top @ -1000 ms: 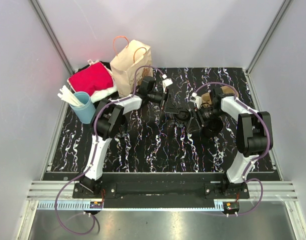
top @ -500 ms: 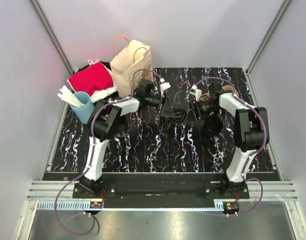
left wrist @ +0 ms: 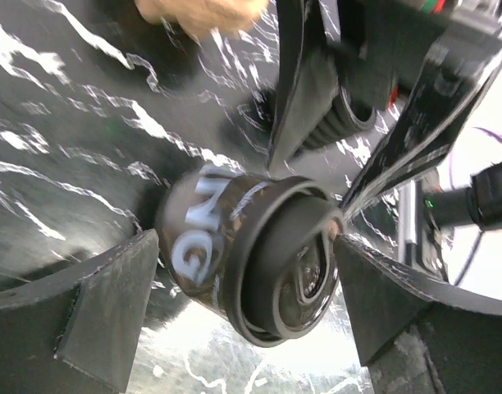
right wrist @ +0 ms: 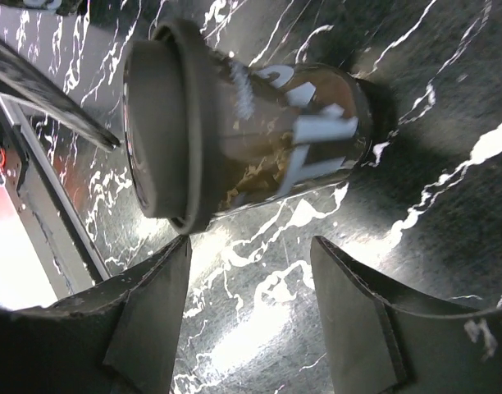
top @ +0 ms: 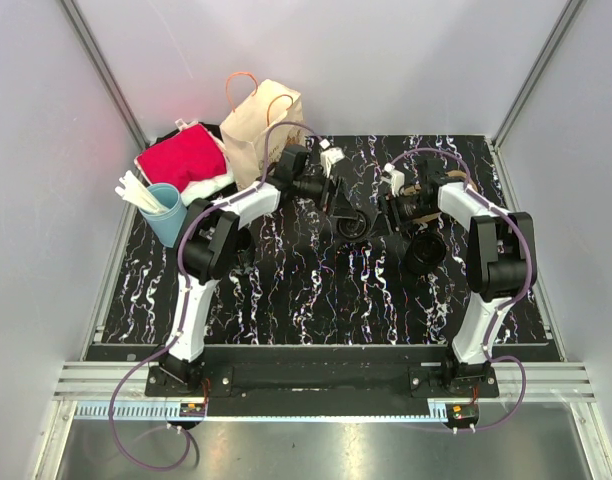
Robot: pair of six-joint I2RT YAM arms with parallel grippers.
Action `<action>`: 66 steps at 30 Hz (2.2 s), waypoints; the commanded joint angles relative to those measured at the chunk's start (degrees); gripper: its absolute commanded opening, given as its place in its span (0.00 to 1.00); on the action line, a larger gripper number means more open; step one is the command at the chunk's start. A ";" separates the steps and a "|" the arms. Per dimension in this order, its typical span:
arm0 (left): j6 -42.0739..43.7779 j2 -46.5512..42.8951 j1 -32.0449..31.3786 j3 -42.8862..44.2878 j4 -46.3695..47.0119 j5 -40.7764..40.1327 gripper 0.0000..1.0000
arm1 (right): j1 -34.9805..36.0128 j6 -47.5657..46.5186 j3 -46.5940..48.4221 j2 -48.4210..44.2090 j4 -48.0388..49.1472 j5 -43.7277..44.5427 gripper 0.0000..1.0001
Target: Pack the takeout coffee
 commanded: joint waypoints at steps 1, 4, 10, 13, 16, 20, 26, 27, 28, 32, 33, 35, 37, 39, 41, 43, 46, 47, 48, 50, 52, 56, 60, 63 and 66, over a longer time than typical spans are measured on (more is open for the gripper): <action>1.26 -0.50 -0.07 6.68 -3.02 -6.23 0.91 | 0.33 1.96 3.90 0.87 2.93 1.58 0.66; 1.09 -0.32 -0.24 7.83 -3.90 -7.81 0.91 | 0.33 2.84 4.78 1.49 3.72 2.19 0.67; 2.23 0.21 -0.51 8.36 -6.36 -10.27 0.91 | 0.33 3.20 6.28 2.63 4.78 2.37 0.69; 2.67 0.82 -0.42 9.06 -7.50 -11.68 0.91 | 0.33 2.67 6.81 2.89 5.04 2.46 0.71; 3.02 1.88 -0.51 10.56 -9.35 -12.73 0.91 | 0.33 1.79 7.33 3.16 4.96 1.84 0.76; 3.02 2.49 -0.51 11.52 -10.05 -14.40 0.90 | 0.24 1.17 8.30 3.95 4.78 1.05 0.81; 4.07 2.93 -0.51 12.32 -11.63 -16.42 0.90 | 0.33 0.12 10.41 5.18 3.11 -0.27 0.87; 4.51 2.24 -0.42 11.97 -11.81 -16.51 0.90 | 0.33 0.29 11.46 5.44 2.50 -0.53 0.88; 5.47 1.80 -0.25 11.79 -11.81 -16.43 0.90 | 0.42 0.03 11.73 5.44 1.28 -1.75 0.89; 9.08 -0.93 1.68 11.52 -12.33 -13.01 0.90 | 1.21 -5.84 10.42 2.99 1.09 -1.33 0.95; 9.69 -1.72 2.21 12.31 -12.95 -11.87 0.90 | 1.29 -10.03 9.63 2.29 1.26 -0.97 0.99; 11.80 -2.86 3.79 13.45 -15.92 -10.02 0.90 | 1.47 -13.93 8.75 -0.17 2.23 0.60 1.00; 14.16 -5.14 4.67 14.08 -17.52 -8.52 0.91 | 1.82 -18.33 8.39 -1.58 3.37 2.71 1.00; 15.84 -8.21 5.38 13.64 -19.28 -7.82 0.93 | 1.82 -22.79 9.44 -1.76 3.37 3.25 1.00; 18.74 -10.33 5.55 13.55 -21.55 -8.42 0.95 | 2.08 -25.88 10.32 -1.76 3.46 3.68 1.00; 20.06 -13.05 5.64 13.63 -22.88 -8.87 0.95 | 3.31 -28.26 12.69 -0.89 3.38 4.56 1.00; 21.03 -16.31 6.34 13.64 -25.77 -8.43 0.99 | 5.51 -32.13 16.99 1.48 1.10 4.39 1.00; 21.21 -17.01 6.96 13.64 -26.48 -8.08 0.99 | 6.04 -33.36 18.22 2.01 0.91 3.78 1.00; 21.30 -18.41 7.31 13.64 -27.19 -7.82 0.99 | 7.26 -35.28 18.67 2.97 0.74 3.43 1.00; 21.48 -20.26 8.54 13.20 -29.56 -6.85 0.99 | 8.50 -36.26 21.03 4.38 0.56 3.60 1.00; 22.09 -21.58 9.33 11.80 -31.40 -6.32 0.99 | 10.16 -37.85 23.06 6.75 -1.19 3.08 1.00; 23.50 -25.71 9.69 3.82 -31.67 -8.42 0.99 | 12.72 -44.07 27.46 10.63 -6.20 2.54 1.00; 23.76 -26.51 9.95 0.28 -31.32 -9.31 0.99 | 14.30 -48.48 25.01 10.98 -6.99 4.39 1.00; 24.20 -25.81 10.39 0.71 -32.90 -9.40 0.99 | 15.09 -51.99 24.04 11.24 -7.87 4.74 1.00; 24.46 -24.05 10.48 2.82 -34.74 -9.40 0.99 | 15.97 -54.98 23.86 12.03 -8.40 5.18 1.00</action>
